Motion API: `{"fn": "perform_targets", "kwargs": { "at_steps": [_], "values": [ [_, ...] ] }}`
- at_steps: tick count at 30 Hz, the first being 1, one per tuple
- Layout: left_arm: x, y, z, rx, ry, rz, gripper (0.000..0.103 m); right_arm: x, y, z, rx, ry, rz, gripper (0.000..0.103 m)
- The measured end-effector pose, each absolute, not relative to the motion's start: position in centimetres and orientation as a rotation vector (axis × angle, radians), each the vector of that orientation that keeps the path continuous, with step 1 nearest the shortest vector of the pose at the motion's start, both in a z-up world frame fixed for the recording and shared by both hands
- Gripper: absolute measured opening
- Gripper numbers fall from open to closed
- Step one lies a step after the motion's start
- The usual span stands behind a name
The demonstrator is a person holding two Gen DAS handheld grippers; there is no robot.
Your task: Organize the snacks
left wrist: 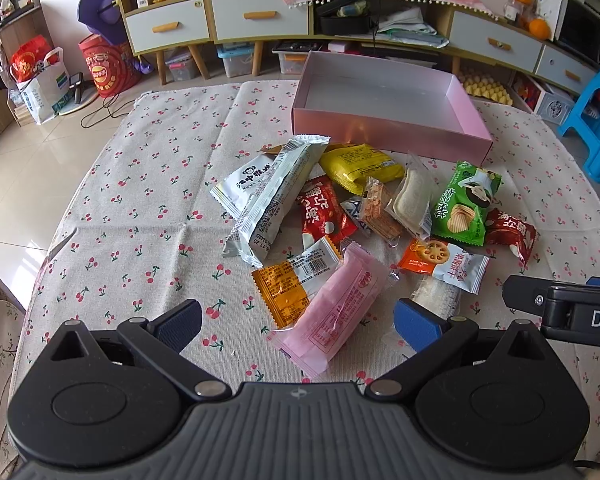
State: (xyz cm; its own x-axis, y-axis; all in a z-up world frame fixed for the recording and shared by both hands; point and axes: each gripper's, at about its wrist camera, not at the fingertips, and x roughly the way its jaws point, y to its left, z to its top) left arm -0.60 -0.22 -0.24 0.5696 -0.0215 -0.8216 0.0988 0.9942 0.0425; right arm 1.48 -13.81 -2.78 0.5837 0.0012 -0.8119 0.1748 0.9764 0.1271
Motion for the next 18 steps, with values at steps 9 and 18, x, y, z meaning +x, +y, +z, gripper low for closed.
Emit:
{"fn": "perform_targets", "kwargs": {
  "at_steps": [9,18],
  "values": [
    [-0.59,-0.10,-0.38,0.086,0.972,-0.073,0.102,1.50,-13.74,-2.89,0.203,0.950,-0.102,0.103],
    [-0.37,0.04,-0.21,0.083,0.985,-0.083,0.102,1.58,-13.77,-2.83,0.204,0.954,-0.104,0.103]
  ]
}}
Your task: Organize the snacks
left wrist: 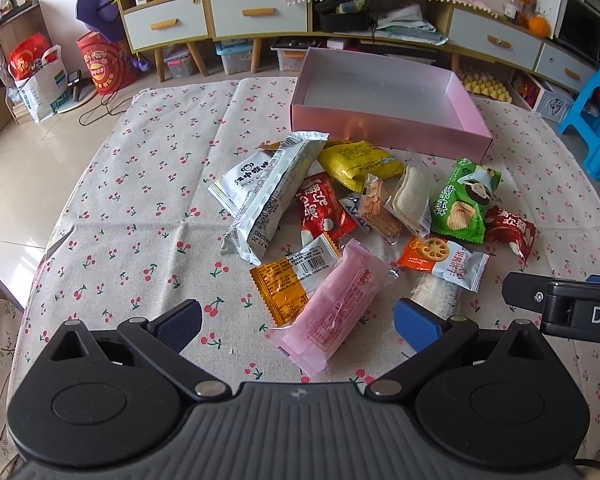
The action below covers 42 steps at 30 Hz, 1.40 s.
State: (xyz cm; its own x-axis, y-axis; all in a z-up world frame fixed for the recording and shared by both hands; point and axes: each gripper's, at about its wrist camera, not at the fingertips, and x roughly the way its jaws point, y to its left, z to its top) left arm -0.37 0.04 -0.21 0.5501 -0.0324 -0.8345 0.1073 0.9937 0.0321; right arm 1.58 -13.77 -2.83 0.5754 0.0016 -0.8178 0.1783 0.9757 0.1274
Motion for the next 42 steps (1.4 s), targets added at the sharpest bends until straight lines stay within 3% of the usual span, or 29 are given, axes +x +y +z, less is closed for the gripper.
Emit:
{"fn": "perform_targets", "kwargs": {
  "at_steps": [15,20,27,32,37,42],
  "values": [
    [2.1,1.6,0.8,0.125,0.928,-0.076,0.102,5.2,-16.0,-0.8,0.307,0.966,-0.063,0.103],
    [4.7,2.9,0.8,0.094,0.990,-0.137,0.102,7.1,-17.4,-0.7,0.385,0.979,-0.032,0.103],
    [8.0,4.3,-0.9,0.038,1.016,-0.208,0.089,9.1,-18.6,-2.5,0.521,0.979,0.046,0.101],
    [9.6,4.9,-1.5,-0.023,1.017,-0.263,0.079,10.9,-19.4,-4.2,0.584,0.995,0.065,0.087],
    [10.9,5.4,-2.4,-0.076,1.051,-0.292,0.061,12.4,-20.3,-5.8,0.650,1.016,0.042,0.070],
    [11.7,5.2,-3.2,-0.068,1.058,-0.323,0.052,13.3,-20.2,-7.3,0.655,1.054,0.016,0.058]
  ]
}}
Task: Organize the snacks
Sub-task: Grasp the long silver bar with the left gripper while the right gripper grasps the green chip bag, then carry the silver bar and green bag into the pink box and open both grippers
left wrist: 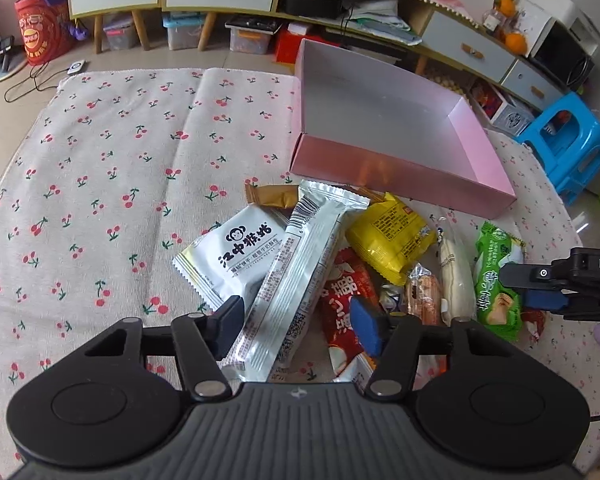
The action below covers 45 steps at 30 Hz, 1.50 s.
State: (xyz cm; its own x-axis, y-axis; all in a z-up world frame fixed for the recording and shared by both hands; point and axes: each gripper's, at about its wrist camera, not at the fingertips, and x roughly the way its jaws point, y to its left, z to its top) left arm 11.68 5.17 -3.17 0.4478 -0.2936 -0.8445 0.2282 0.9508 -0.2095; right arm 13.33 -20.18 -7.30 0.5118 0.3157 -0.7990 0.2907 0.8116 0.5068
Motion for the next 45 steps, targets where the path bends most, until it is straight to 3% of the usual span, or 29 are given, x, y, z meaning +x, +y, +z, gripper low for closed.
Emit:
{"fn": "perform_targets", "kwargs": {
  "at_steps": [12,14,16,23,45],
  "values": [
    [12.2,5.0,-3.4,-0.059,1.071,-0.299,0.046,14.6,-19.7,-8.4,0.649,1.071,-0.059,0.056],
    [12.2,4.9,-3.4,-0.057,1.071,-0.293,0.044,14.6,-19.5,-8.4,0.634,1.073,-0.066,0.056],
    [12.2,4.9,-3.3,-0.053,1.066,-0.279,0.034,14.6,-19.3,-8.2,0.620,1.072,-0.071,0.052],
    [12.0,5.3,-2.8,-0.051,1.053,-0.256,0.028,14.2,-19.9,-7.6,0.641,1.065,-0.094,0.049],
    [14.2,2.4,1.9,-0.110,0.915,-0.266,0.027,14.4,-21.7,-1.7,0.754,0.905,-0.046,0.049]
  ]
}}
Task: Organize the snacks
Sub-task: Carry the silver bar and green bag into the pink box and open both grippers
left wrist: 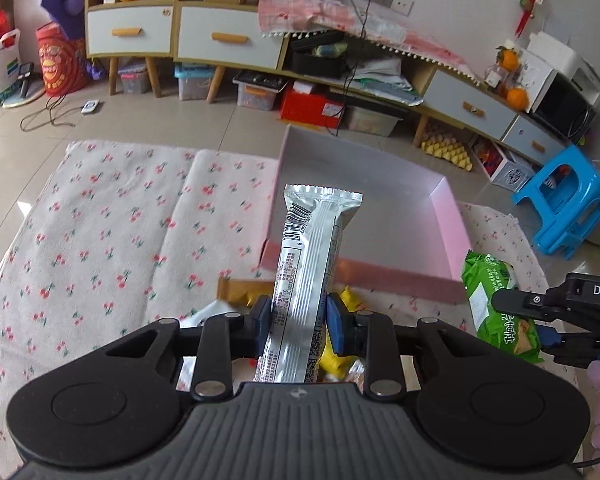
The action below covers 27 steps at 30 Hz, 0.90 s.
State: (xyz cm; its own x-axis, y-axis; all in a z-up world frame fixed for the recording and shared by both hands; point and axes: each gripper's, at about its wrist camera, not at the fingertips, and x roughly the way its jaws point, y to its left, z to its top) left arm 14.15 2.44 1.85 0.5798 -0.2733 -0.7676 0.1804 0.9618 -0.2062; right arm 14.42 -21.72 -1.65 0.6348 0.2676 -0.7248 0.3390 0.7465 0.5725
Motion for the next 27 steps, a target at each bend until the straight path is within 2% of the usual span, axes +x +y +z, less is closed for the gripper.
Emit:
{"fn": "perform_targets", "kwargs": {
  "at_steps": [6,15,27],
  "values": [
    [18.2,0.7,2.2,-0.106,0.893,-0.267,0.027,16.9,-23.0,-1.5,0.786,0.869,-0.048,0.049],
    [23.1,-1.9,-0.4,-0.126,0.886,-0.263,0.027,21.6,-24.8,-3.9,0.843,0.787,0.010,0.049],
    [24.3,-2.6,-2.0,-0.041,0.850,-0.225,0.025,24.7,-24.8,-7.1,0.773,0.780,0.054,0.049]
  ]
}}
